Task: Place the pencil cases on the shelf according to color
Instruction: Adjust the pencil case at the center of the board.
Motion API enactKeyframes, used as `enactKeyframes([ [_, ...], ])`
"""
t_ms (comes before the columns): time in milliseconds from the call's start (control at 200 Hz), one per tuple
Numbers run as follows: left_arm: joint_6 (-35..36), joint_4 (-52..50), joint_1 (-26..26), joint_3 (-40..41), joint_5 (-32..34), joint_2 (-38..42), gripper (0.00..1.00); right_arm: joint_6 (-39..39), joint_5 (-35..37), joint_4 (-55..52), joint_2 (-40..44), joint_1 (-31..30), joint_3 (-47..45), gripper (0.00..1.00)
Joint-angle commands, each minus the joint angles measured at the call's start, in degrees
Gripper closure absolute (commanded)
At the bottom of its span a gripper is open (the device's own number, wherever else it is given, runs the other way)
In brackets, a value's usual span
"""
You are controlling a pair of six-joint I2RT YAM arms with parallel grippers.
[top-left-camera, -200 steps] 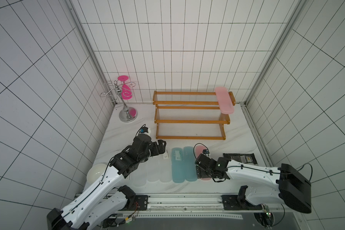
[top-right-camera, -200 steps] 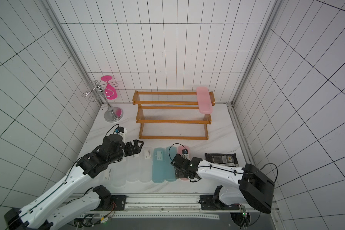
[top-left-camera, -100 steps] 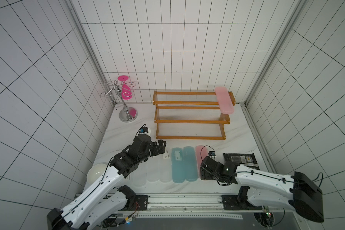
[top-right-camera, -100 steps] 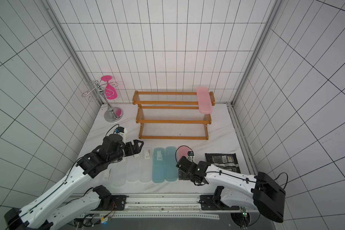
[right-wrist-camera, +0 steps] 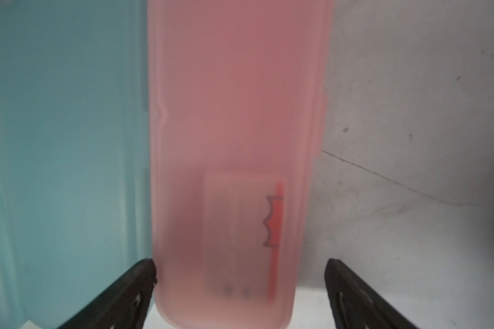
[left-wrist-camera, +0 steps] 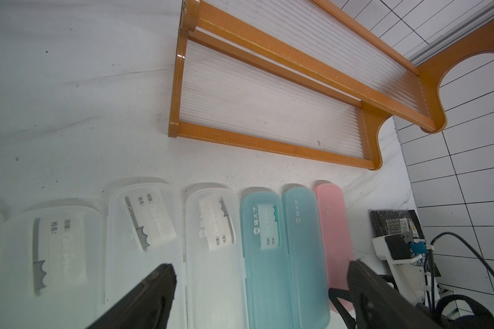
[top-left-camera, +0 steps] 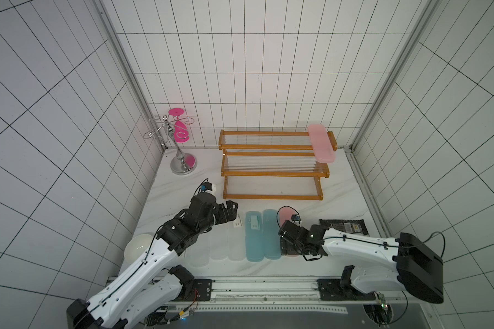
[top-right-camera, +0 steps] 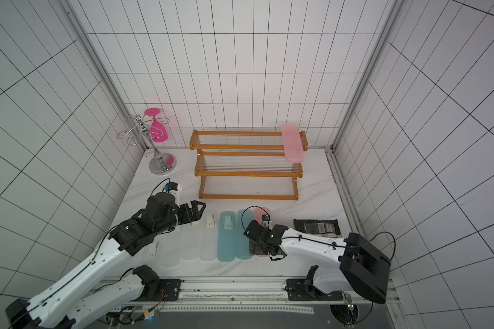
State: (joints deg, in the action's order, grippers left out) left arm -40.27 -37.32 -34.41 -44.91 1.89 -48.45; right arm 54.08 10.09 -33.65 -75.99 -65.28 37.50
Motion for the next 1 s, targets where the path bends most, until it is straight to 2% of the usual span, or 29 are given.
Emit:
enactKeyframes([
  [0, 0.47, 0.15, -0.13, 0.16, -0.28, 0.81, 0.02, 0.26, -1.29, 0.69, -3.21, -0.41, -0.21, 0.03],
  [205, 1.33, -0.03, -0.08, -0.08, -0.22, 0.42, 0.02, 2.91, 0.03, -0.33, -2.92, -0.16, -1.54, 0.03],
  [440, 1.34, 0.73, -0.12, -0.07, -0.66, -0.44, 0.02, 2.88, 3.32, -4.52, 11.99, 0.41, -5.72, 0.03],
  [575, 1.17, 0.93, -0.13, -0.27, -1.19, -1.21, 0.02, 0.3, 3.25, -7.31, 20.93, 1.67, -5.94, 0.04],
  [665, 1.11, 1.18, -0.13, -0.44, -1.36, -1.41, 0.02, -1.73, 2.51, -9.2, 24.01, 3.13, -5.55, 0.04],
  [780, 0.68, 1.33, -0.08, -0.22, -1.1, -1.31, 0.02, -3.19, 2.13, -11.28, 22.92, 4.77, -5.15, 0.03],
  [995, 0.15, 1.77, -0.13, 0.4, -1.46, -1.38, 0.02, -4.5, 1.46, -8.75, 14.74, 5.09, -4.45, 0.01],
])
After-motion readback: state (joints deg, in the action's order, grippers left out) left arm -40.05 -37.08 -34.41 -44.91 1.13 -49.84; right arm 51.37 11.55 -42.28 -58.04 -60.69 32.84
